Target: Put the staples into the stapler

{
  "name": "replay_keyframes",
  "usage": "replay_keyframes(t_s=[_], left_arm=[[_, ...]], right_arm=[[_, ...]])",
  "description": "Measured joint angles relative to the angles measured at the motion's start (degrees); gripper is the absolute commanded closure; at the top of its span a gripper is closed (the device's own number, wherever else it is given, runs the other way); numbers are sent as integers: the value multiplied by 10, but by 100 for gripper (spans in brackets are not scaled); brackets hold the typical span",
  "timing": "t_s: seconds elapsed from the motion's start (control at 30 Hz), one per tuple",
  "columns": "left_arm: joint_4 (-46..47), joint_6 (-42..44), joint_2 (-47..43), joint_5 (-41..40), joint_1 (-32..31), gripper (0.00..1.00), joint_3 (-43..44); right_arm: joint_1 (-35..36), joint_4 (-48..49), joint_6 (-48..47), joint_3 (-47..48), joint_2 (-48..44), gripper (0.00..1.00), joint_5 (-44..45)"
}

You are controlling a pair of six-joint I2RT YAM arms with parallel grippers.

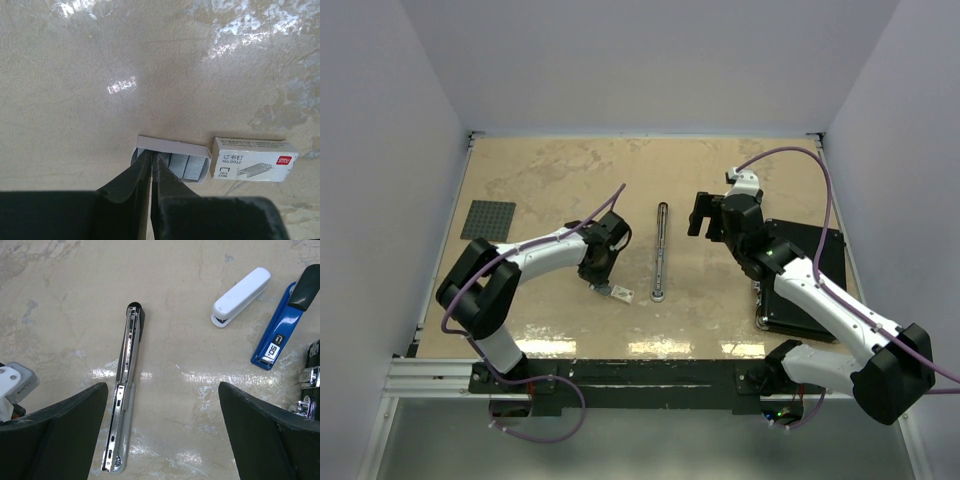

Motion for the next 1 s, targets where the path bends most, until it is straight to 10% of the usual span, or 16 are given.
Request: replay_keyframes(t_s=[0.73, 1.0], left_arm=[[-6, -5, -50, -83, -10, 100, 7], [-7, -5, -43, -52, -10, 76, 12]], right_arm=[[0, 0, 0, 0, 3, 3, 0], [0, 0, 0, 0, 3, 3, 0]])
